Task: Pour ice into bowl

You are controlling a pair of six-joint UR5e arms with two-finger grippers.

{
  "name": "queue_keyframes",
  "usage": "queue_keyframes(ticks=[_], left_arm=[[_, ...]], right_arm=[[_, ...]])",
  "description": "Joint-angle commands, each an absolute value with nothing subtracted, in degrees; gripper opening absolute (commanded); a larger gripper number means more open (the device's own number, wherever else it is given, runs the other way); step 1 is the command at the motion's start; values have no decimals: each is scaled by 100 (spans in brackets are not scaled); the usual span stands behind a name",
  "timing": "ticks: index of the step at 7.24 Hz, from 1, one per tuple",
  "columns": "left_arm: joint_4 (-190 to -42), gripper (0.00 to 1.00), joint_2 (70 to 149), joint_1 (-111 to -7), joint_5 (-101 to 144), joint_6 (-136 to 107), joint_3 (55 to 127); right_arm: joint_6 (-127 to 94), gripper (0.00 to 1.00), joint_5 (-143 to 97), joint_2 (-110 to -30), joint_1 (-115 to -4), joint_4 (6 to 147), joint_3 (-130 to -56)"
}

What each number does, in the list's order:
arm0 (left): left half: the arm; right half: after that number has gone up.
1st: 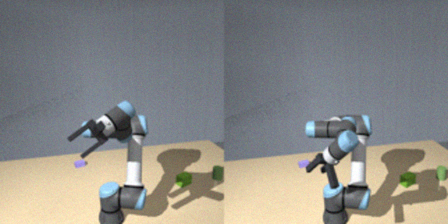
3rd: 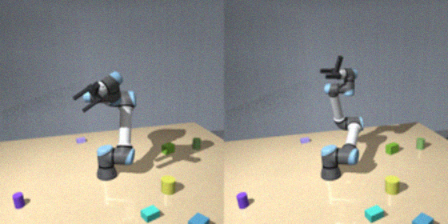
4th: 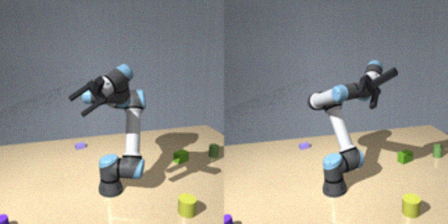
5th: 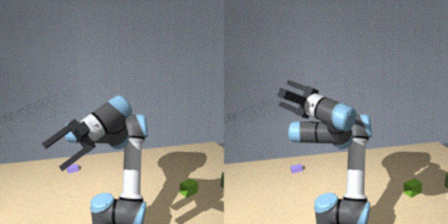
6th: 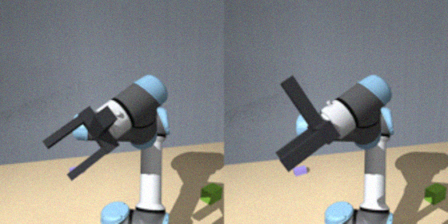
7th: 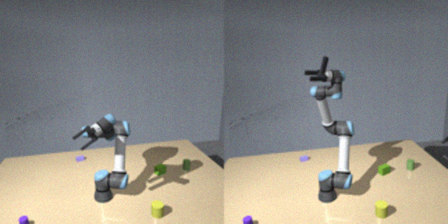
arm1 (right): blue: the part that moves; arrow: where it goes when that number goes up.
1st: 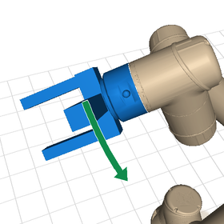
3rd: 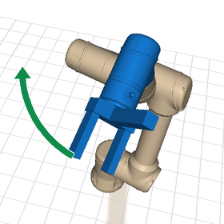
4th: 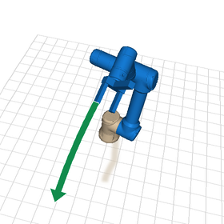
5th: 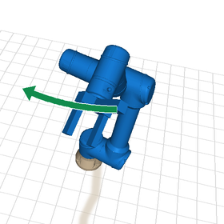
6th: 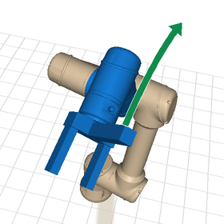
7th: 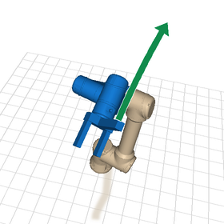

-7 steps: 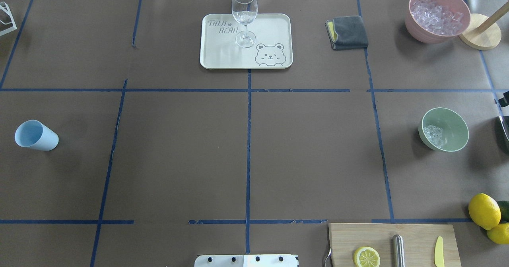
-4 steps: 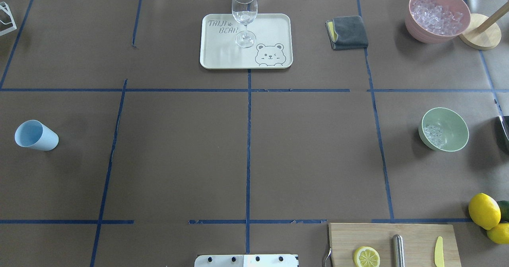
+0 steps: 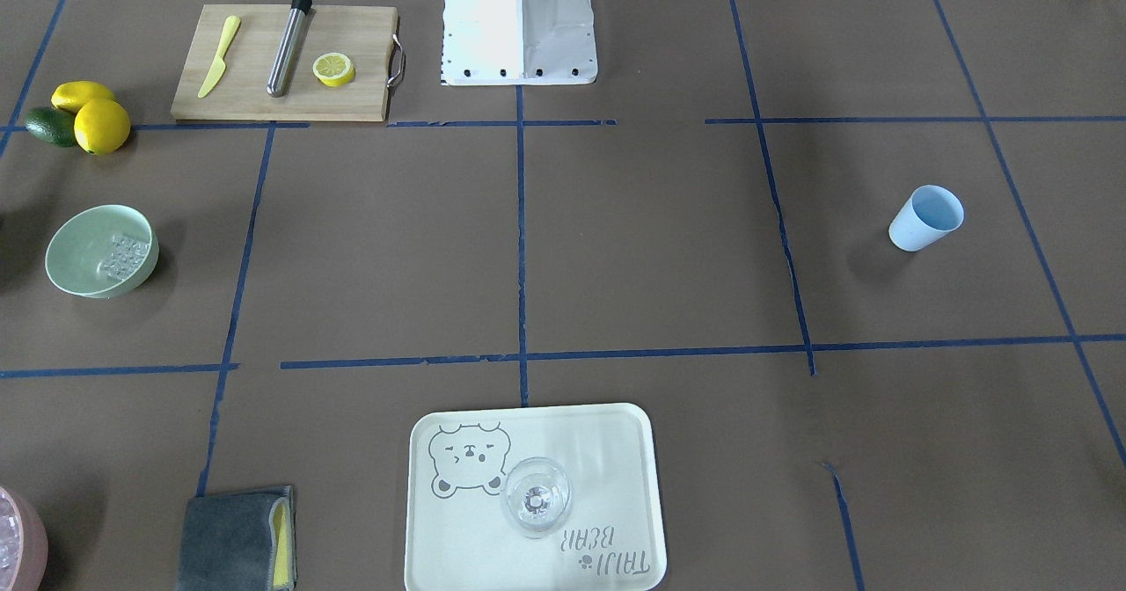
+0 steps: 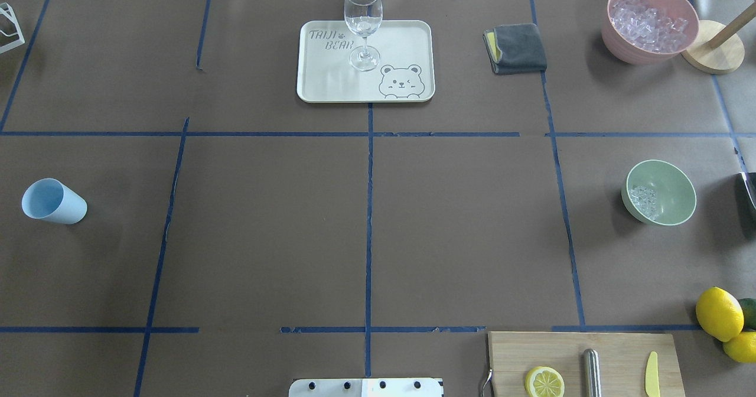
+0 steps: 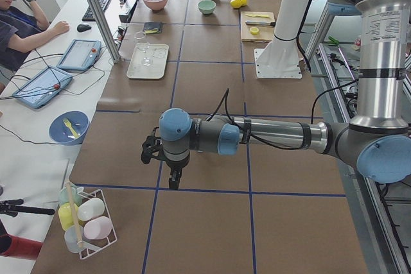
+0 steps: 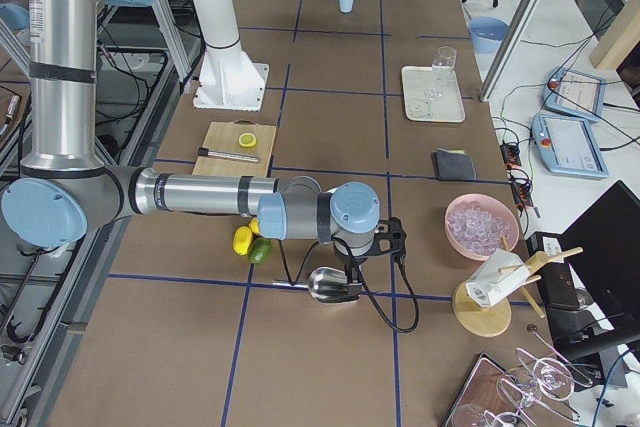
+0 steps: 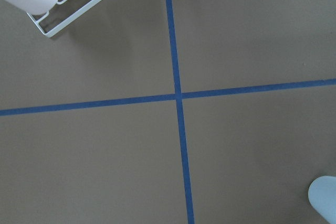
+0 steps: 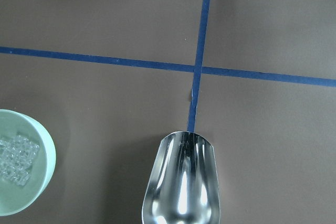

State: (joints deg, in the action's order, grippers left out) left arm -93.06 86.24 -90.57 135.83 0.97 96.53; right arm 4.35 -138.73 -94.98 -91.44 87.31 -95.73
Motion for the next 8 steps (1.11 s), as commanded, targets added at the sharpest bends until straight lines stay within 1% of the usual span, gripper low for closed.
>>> queue_keyframes(ticks=[1,8], left_arm=[[-9316,100,8587,-9053,13614,123,9554],[-9316,100,8613,-9044,13614,105,9554]], right_arm=[[491,100,-13843,-9536,-9236,8701,-9615],[-43,100,-13852,-9466,-9229,8807,-9589]])
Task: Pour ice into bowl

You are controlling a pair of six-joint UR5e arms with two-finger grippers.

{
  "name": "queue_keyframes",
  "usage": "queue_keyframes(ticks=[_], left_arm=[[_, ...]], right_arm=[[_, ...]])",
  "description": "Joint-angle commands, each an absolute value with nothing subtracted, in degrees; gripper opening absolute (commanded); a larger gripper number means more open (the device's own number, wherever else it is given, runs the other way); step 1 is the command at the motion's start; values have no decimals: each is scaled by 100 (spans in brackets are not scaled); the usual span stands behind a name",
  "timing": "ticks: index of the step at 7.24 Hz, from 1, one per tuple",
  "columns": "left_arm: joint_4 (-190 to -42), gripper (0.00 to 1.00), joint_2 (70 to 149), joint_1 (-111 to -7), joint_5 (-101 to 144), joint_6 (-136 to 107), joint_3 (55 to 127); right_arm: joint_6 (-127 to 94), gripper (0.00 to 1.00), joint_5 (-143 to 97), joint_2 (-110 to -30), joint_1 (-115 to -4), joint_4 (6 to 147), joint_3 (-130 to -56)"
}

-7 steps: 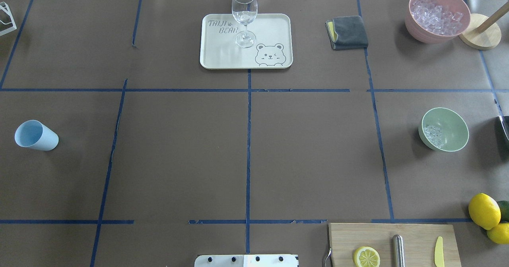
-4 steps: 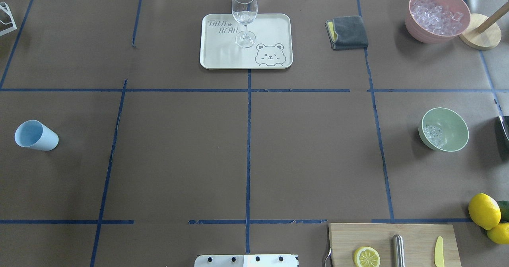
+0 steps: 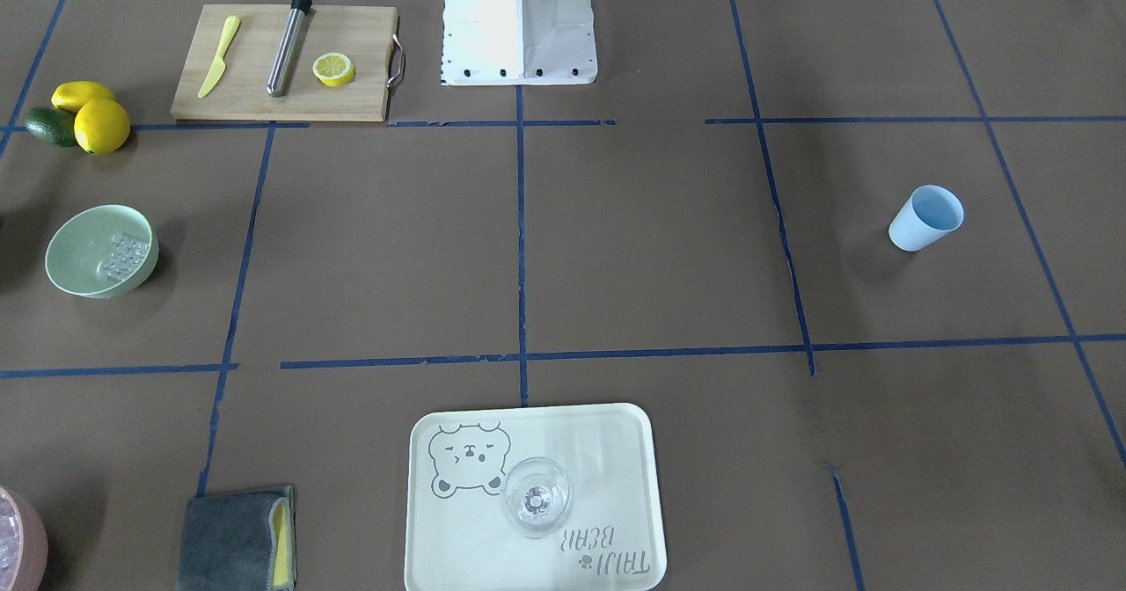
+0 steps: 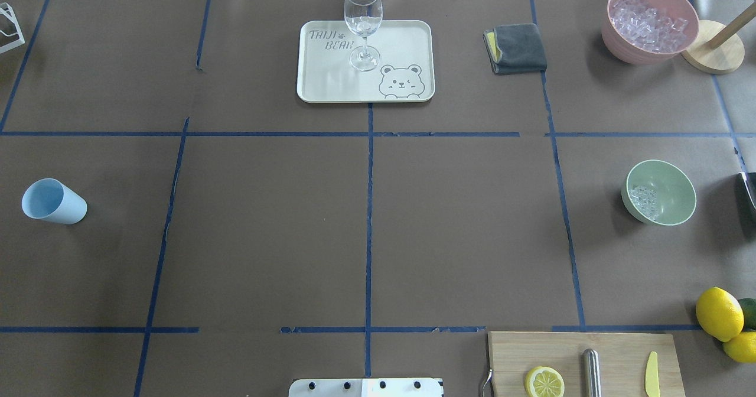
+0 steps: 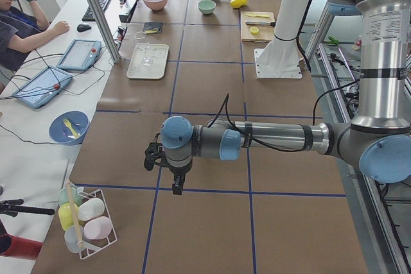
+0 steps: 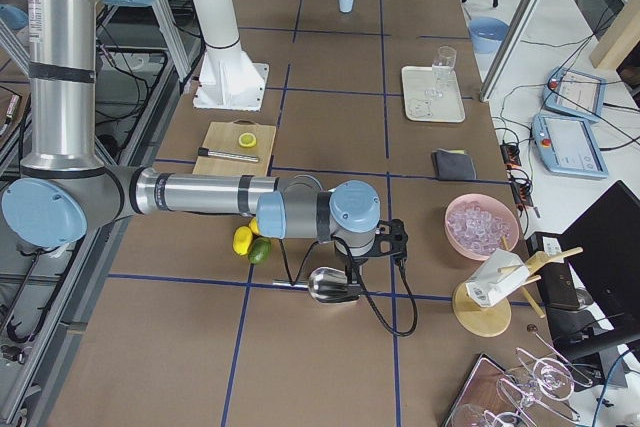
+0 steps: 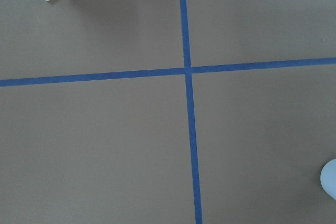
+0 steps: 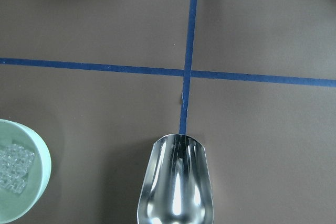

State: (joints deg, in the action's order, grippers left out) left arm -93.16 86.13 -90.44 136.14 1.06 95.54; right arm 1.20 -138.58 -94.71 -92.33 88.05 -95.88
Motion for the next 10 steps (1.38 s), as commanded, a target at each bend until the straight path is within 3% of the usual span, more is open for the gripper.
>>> queue_keyframes(ticks=[1,10], left_arm=[[-9316,100,8613,-9044,13614,105,9545],[-9694,100,8613,-9044,13614,97,9299]], right_arm=[[-44,100,-13852,-9466,-9237,8807,-9589],[-53,100,-13843,-9448,-9229,8798,-9606]])
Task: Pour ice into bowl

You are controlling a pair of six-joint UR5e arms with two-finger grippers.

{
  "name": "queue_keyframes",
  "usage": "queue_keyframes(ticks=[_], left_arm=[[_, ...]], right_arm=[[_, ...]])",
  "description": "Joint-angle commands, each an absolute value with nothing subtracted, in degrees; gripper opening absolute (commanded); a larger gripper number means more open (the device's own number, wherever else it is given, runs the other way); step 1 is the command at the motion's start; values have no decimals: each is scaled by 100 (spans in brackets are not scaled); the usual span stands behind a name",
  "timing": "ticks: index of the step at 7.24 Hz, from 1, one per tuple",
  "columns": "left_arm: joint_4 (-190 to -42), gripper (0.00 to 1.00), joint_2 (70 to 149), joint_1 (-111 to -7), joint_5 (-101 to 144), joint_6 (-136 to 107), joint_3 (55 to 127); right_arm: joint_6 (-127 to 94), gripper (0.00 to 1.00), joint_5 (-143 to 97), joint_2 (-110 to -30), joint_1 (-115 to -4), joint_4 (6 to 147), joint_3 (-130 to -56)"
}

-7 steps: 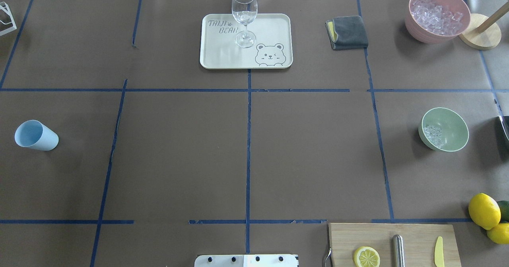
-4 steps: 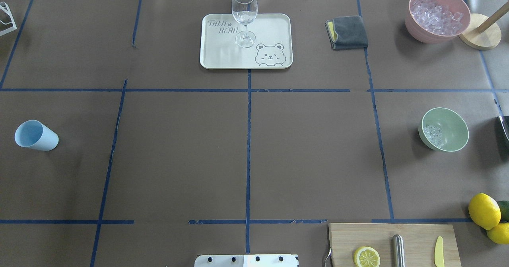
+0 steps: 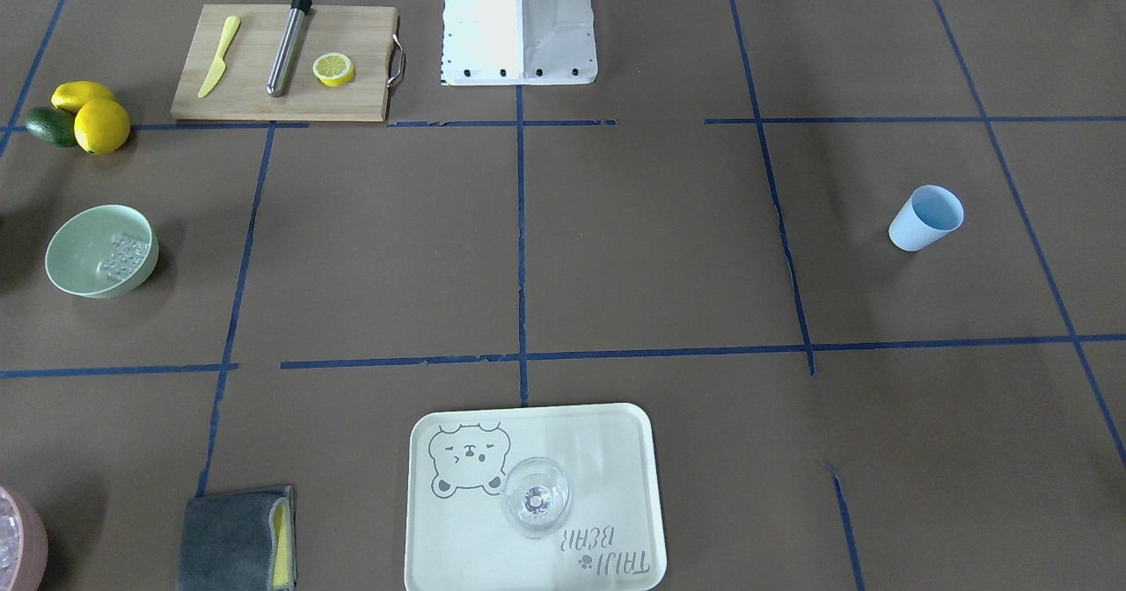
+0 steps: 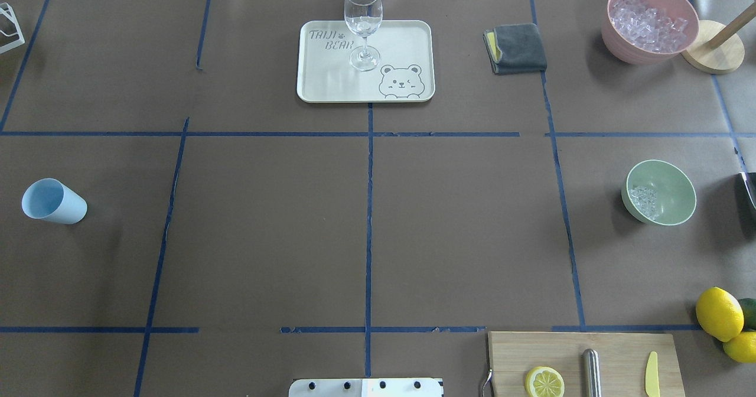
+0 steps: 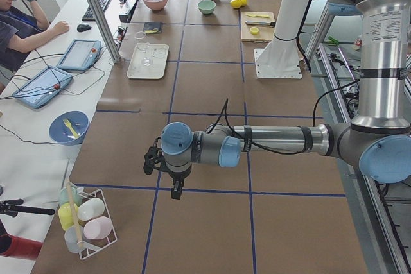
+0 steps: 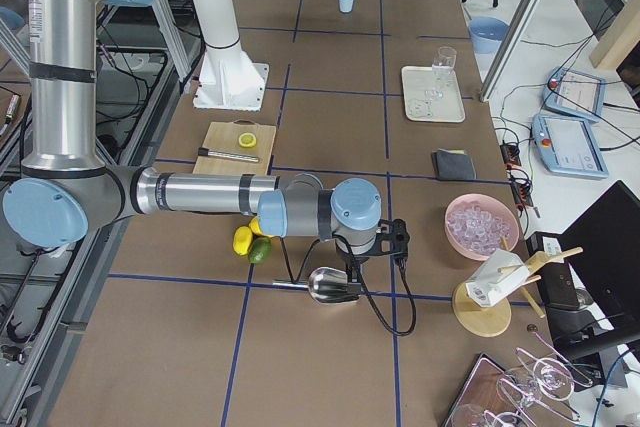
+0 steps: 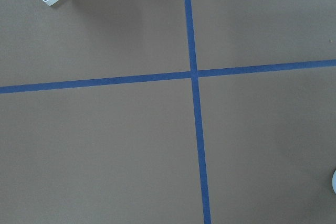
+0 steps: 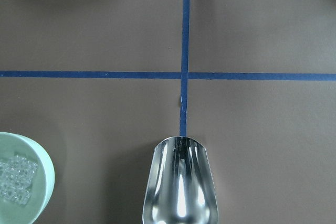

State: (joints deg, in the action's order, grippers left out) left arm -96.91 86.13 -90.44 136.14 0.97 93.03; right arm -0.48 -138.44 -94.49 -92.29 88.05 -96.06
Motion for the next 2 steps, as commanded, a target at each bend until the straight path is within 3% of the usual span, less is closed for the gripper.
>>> queue_keyframes(ticks=[1,2], left_arm=[[-9703,100,8613,-9044,13614,105,9255],[-9703,100,8613,-9044,13614,105,9255]], right_arm=[[-44,100,-13843,-9448,-9229,8789,-9606],[-53,100,-13825,-9422,-9220,8798,-9606]])
